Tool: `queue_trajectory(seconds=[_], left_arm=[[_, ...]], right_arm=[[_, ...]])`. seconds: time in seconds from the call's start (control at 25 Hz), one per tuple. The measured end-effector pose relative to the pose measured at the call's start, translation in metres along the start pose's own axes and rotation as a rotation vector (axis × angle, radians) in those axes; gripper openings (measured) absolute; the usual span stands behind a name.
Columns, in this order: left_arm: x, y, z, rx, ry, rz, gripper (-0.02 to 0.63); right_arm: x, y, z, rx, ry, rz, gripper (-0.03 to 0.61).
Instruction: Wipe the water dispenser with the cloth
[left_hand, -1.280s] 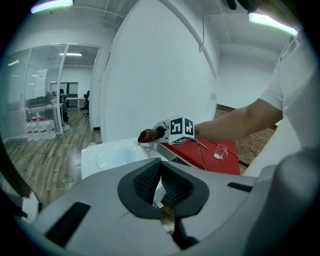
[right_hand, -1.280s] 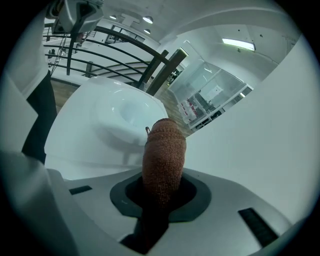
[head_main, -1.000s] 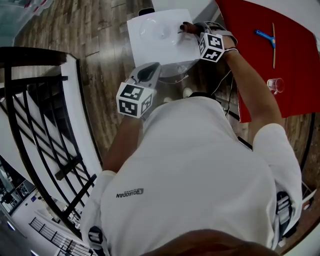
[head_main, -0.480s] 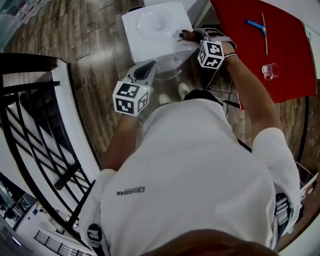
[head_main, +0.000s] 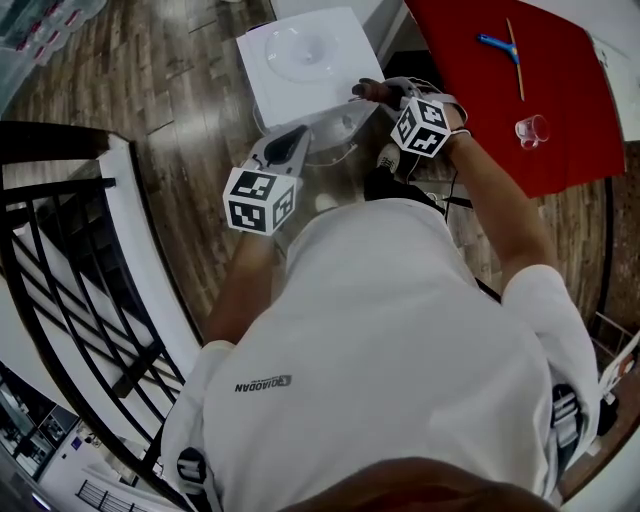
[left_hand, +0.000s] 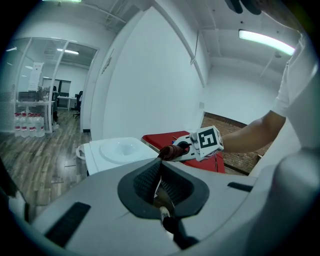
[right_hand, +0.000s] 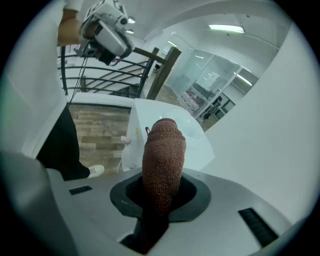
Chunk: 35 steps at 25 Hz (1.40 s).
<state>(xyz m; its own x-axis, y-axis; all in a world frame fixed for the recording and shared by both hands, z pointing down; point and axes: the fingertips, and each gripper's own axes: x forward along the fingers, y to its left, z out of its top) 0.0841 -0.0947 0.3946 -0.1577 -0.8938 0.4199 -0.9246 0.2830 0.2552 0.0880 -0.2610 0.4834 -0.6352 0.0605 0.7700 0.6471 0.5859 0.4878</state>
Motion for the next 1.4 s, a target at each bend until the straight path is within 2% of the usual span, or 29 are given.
queue_trajectory(seconds=[0.2,0.28,0.36,0.48,0.56,0.64,0.72,0.92,1.04,1.12,1.2,1.32,1.4], left_arm=[[0.006,-0.002,0.000,-0.003,0.005,-0.005,-0.008],[0.010,-0.001,0.000,0.002,0.008,-0.002,-0.008],[0.013,0.001,0.000,-0.001,0.013,0.009,-0.008],[0.022,0.000,0.003,-0.001,0.020,0.003,-0.008],[0.032,-0.007,0.009,0.031,0.023,-0.022,-0.008],[0.043,-0.010,0.015,0.059,0.028,-0.032,-0.008],[0.052,-0.010,0.020,0.053,0.030,-0.025,-0.008],[0.079,-0.007,0.035,0.038,0.042,0.001,-0.008],[0.096,-0.001,0.037,0.037,0.068,0.025,-0.008],[0.106,0.002,0.037,0.042,0.085,0.042,-0.008],[0.119,0.007,0.038,0.047,0.105,0.062,-0.008],[0.141,0.011,0.043,0.046,0.129,0.089,-0.008],[0.153,0.009,0.048,0.048,0.131,0.095,-0.008]], right_arm=[[-0.015,0.008,0.007,0.225,-0.065,0.034,0.064],[-0.017,0.005,0.008,0.363,-0.107,0.052,0.064],[-0.019,-0.002,0.007,0.566,-0.167,0.083,0.064],[-0.021,-0.022,-0.002,0.947,-0.271,0.142,0.064],[-0.022,-0.039,-0.010,1.186,-0.348,0.203,0.064],[-0.023,-0.056,-0.015,1.361,-0.436,0.279,0.064],[-0.024,-0.067,-0.018,1.467,-0.503,0.357,0.064],[-0.007,-0.082,-0.037,1.561,-0.563,0.538,0.064],[0.004,-0.092,-0.038,1.533,-0.649,0.669,0.064],[0.013,-0.094,-0.044,1.521,-0.655,0.706,0.064],[0.018,-0.096,-0.040,1.523,-0.705,0.775,0.064],[0.032,-0.094,-0.056,1.554,-0.644,0.773,0.064],[0.038,-0.094,-0.056,1.565,-0.677,0.824,0.063]])
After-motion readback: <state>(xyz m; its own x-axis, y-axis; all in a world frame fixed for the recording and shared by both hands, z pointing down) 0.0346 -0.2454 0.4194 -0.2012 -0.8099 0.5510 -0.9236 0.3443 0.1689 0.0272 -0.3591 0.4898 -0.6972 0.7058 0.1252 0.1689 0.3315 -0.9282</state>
